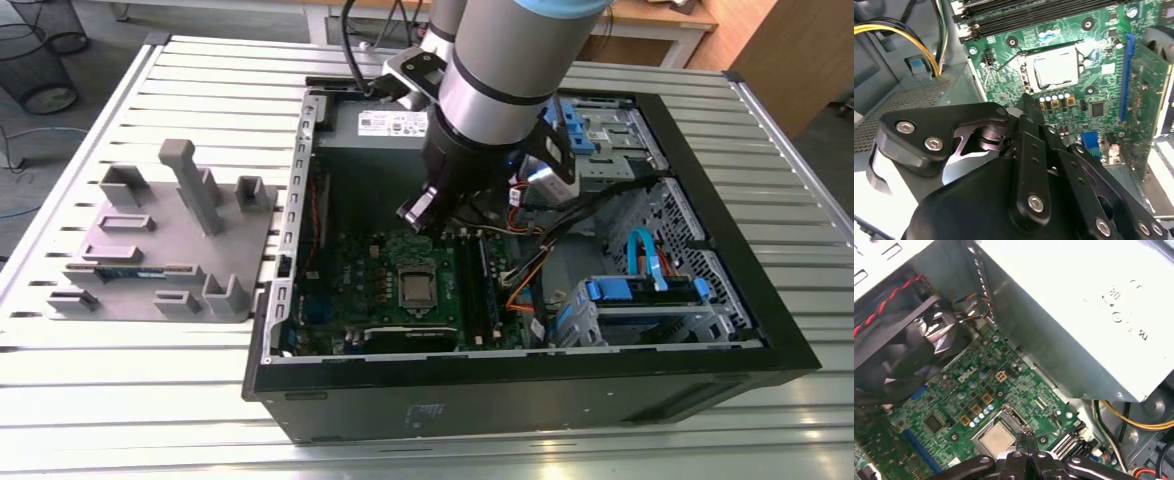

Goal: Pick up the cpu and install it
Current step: 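Install the first cpu locking lever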

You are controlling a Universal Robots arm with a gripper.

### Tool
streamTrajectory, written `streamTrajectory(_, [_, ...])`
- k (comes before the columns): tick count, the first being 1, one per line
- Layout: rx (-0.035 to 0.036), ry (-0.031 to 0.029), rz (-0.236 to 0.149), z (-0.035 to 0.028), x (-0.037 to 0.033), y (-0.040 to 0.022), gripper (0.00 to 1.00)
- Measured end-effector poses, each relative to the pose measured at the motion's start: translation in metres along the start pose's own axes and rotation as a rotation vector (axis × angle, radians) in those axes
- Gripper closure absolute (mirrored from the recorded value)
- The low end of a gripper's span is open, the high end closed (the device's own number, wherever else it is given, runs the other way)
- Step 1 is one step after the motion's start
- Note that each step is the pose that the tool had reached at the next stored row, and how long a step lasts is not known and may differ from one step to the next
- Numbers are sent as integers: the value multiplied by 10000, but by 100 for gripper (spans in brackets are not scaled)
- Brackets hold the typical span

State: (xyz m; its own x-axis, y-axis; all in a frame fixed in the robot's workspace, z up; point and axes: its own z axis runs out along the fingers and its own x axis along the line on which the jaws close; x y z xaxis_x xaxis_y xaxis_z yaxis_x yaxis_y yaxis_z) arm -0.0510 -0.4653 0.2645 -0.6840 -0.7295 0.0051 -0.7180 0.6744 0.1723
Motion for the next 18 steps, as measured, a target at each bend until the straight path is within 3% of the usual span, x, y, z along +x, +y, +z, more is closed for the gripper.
streamTrajectory(8, [0,0,2,27,-172,54,89])
streamTrajectory(18, [0,0,2,29,-335,-10,89])
